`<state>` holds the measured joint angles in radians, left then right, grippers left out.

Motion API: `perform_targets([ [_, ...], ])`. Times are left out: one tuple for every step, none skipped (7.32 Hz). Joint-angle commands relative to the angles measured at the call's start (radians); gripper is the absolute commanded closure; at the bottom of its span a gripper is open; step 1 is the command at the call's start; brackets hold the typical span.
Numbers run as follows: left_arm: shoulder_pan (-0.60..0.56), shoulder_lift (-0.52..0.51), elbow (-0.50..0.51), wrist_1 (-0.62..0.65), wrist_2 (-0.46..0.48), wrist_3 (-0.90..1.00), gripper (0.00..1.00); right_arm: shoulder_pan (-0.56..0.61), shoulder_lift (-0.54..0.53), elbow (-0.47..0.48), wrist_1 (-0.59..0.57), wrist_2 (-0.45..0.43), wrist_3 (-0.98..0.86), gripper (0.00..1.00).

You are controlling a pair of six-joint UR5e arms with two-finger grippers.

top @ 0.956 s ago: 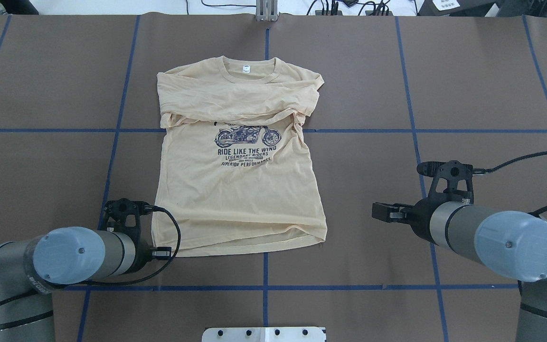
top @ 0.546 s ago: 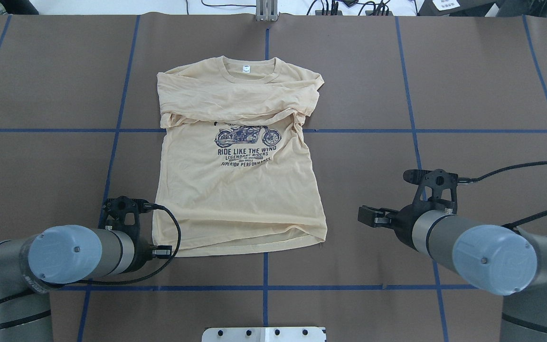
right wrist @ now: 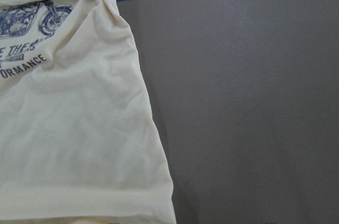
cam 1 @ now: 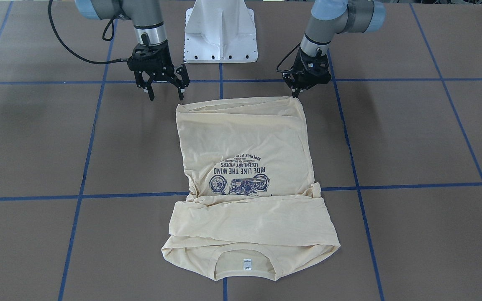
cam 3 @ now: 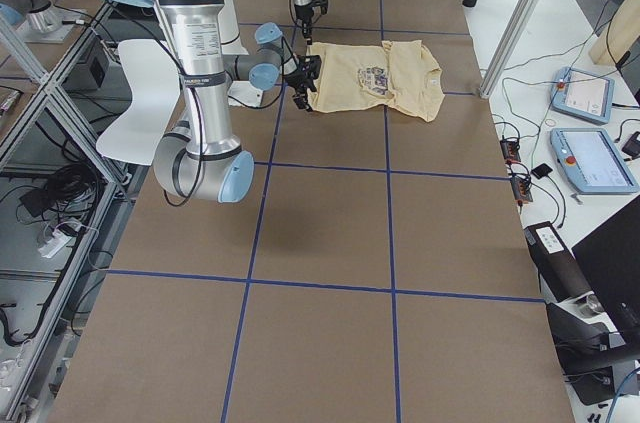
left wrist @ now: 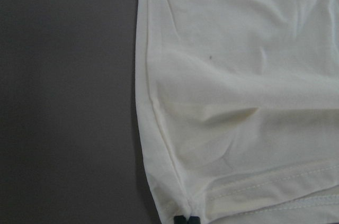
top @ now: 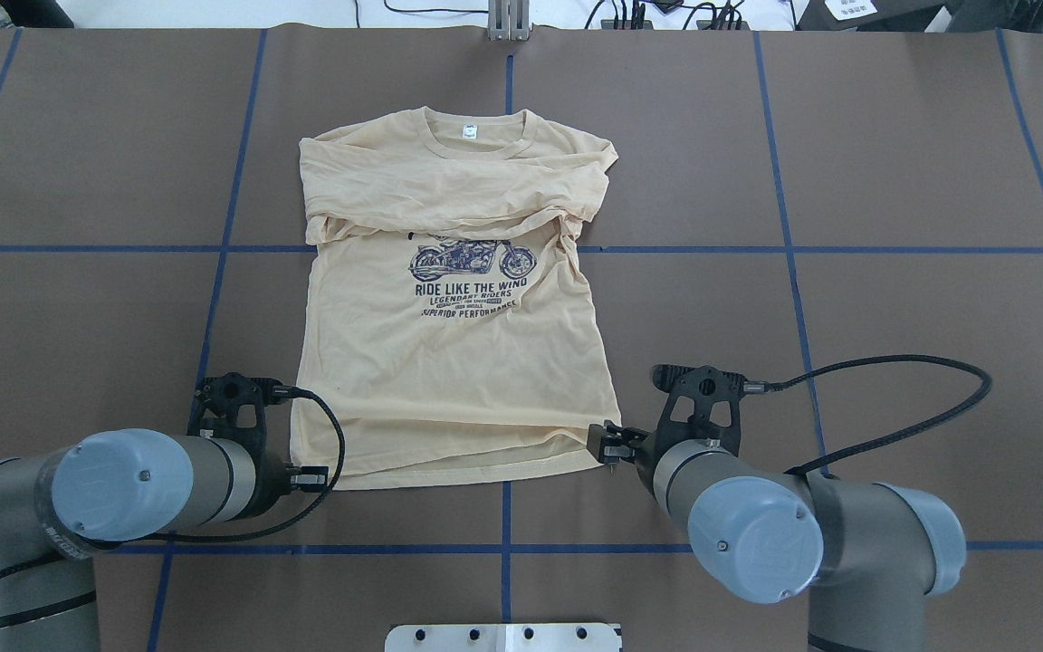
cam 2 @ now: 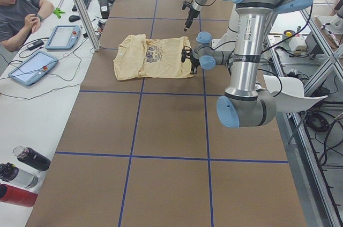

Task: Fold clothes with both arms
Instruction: 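Grasp the other hem corner with the right gripper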

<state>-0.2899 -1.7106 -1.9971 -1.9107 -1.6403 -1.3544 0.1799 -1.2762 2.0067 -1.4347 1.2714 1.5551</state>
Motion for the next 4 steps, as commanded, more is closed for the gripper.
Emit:
perform_targets([
  [0.0, 0.0, 0.0, -0.002, 0.002, -0.002, 1.0, -0.025, 0.017, -0.04, -0.013, -0.015, 0.002, 0.53],
  [0.0, -0.001, 0.0, -0.002, 0.0, -0.002, 1.0, -0.026, 0.017, -0.055, -0.013, -0.017, -0.004, 0.53],
  [0.0, 0.0, 0.0, -0.002, 0.002, -0.006, 1.0, -0.028, 0.018, -0.057, -0.013, -0.017, -0.006, 0.53],
  [0.0, 0.0, 0.0, -0.002, 0.002, -0.008, 1.0, -0.028, 0.026, -0.065, -0.013, -0.017, -0.006, 0.53],
])
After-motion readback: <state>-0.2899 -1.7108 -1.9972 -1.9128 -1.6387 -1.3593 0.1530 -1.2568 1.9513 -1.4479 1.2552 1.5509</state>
